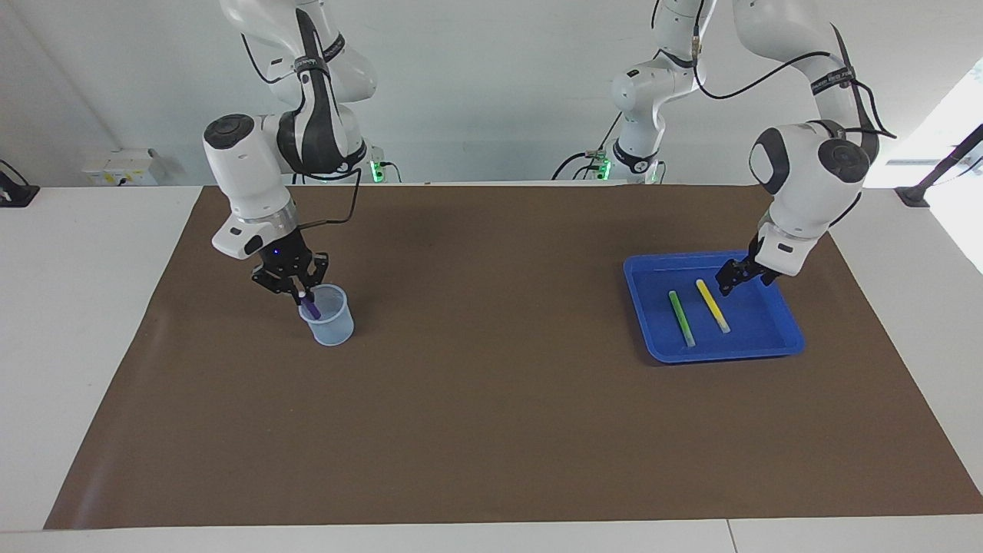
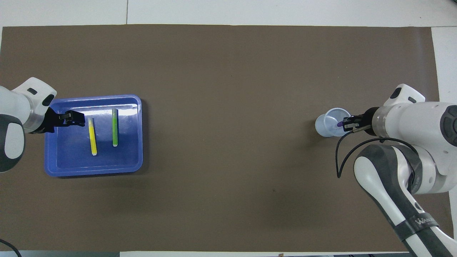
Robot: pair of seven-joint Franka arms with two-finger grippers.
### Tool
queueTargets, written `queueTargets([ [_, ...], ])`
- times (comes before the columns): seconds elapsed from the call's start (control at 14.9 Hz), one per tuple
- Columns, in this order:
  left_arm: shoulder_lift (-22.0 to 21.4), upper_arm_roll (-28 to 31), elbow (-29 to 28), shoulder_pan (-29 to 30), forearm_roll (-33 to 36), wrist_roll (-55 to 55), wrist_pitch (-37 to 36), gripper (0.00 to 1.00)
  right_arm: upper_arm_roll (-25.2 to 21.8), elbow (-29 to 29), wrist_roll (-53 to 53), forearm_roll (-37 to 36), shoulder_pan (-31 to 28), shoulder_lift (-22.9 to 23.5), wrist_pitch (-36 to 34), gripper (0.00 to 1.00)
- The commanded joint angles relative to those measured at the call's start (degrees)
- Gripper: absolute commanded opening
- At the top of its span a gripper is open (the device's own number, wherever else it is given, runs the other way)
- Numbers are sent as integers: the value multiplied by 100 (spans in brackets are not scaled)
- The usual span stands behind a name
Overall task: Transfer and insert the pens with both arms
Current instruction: 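Carry the pen to the cup with the right gripper while the left gripper withdraws, then insert the purple pen into the white cup and open the right gripper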
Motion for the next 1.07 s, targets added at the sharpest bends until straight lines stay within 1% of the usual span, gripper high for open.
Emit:
queueTargets([
  [0.0, 95, 27, -339, -28, 139, 18, 571, 92, -30, -9, -36, -92, -10, -1, 98, 88],
  [0.13, 192, 18, -445, 24, 139, -43, 766, 87, -30, 88, -9, -75, -10, 43, 89, 100],
  [0.27, 349, 27, -463, -19, 139, -262, 863, 84, -30, 281, 34, -75, -19, 78, 11, 100],
  [0.47, 561, 27, -463, -11, 148, -290, 1012, 78, -30, 500, 254, -75, -10, 61, -138, 100],
  [0.54, 579, 27, -463, -2, 148, -281, 1030, 77, -30, 641, 333, -75, -10, 52, -331, 100],
  [0.67, 632, 18, -463, -2, 148, -290, 1013, 74, -21, 1132, 657, -84, -10, 69, -971, 100],
  [0.87, 623, 18, -463, 24, 148, -281, 872, 72, -21, 1791, 922, -101, -10, 113, -1815, 100],
  [1.01, 614, 18, -463, 24, 148, -281, 810, 67, -12, 2178, 1115, -206, -10, 140, -2282, 100],
])
